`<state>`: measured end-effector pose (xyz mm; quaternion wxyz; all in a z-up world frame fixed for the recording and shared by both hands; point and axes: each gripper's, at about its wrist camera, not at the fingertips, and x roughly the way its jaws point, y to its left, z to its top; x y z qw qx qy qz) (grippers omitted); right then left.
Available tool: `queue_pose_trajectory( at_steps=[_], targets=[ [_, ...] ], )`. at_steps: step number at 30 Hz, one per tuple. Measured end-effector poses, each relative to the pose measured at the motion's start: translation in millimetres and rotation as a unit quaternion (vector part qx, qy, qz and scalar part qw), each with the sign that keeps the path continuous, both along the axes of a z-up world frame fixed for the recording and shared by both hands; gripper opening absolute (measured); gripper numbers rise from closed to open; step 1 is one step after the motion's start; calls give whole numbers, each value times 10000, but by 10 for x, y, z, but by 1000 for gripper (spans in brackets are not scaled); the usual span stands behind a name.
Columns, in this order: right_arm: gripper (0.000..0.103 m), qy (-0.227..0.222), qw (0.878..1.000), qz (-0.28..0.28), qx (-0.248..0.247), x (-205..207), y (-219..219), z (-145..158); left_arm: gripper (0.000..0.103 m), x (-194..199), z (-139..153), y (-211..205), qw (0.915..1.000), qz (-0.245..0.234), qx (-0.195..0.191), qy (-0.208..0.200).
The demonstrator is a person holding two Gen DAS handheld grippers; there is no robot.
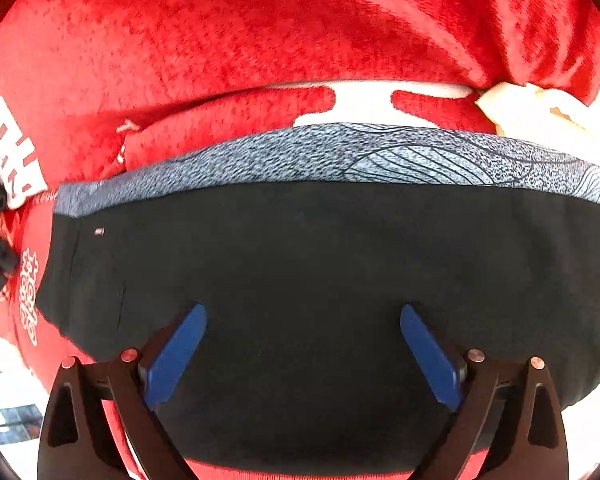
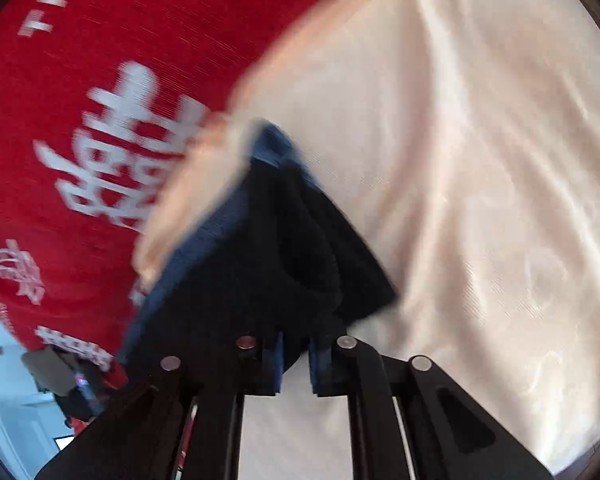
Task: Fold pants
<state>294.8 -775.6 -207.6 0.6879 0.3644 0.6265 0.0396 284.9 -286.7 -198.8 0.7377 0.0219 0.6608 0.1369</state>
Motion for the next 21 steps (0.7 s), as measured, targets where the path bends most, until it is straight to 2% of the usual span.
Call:
queue_pose_trajectory(
  at_steps=[2,3,5,7,10,12,14,16,17,18,20,21],
  targets=[
    [22,20,9980,-539,323,-136,-163,-56,98,-7,95,29,9999,2,-33,-120],
    [29,-19,9970,-733,266,-195,-215,-6,98,22,162,6,9998,-8,-61,-202],
    [34,-226,9961,-797,-306,-284,-267,225,98,47,246,-7,9993,-9,-168,-327],
    [34,-574,9942,-317,-848,-212,-225,464,98,104,303,-87,9985,-40,-297,-451],
    [34,-831,9874,482,-1254,59,-109,606,99,272,211,-319,9976,-189,-441,-493],
    [29,-878,9846,1055,-1087,299,112,566,99,294,69,-490,9980,-319,-416,-340],
    [29,-744,9835,1420,-836,449,360,416,101,310,-96,-554,9988,-384,-207,-209],
    [20,-399,9771,1668,-1258,445,497,196,101,312,-63,-475,9988,-231,-376,-208],
    [9,-416,9769,1576,-1383,434,457,145,101,302,-26,-416,9989,-170,-397,-172],
    [11,-475,9826,1233,-1304,398,346,179,101,287,11,-371,9990,-159,-363,-221],
    [20,-659,9927,352,-943,204,48,342,101,236,88,-266,9989,-191,-264,-349],
    [36,-754,9949,141,-660,94,-53,394,101,218,90,-206,9991,-171,-219,-331]
  ],
)
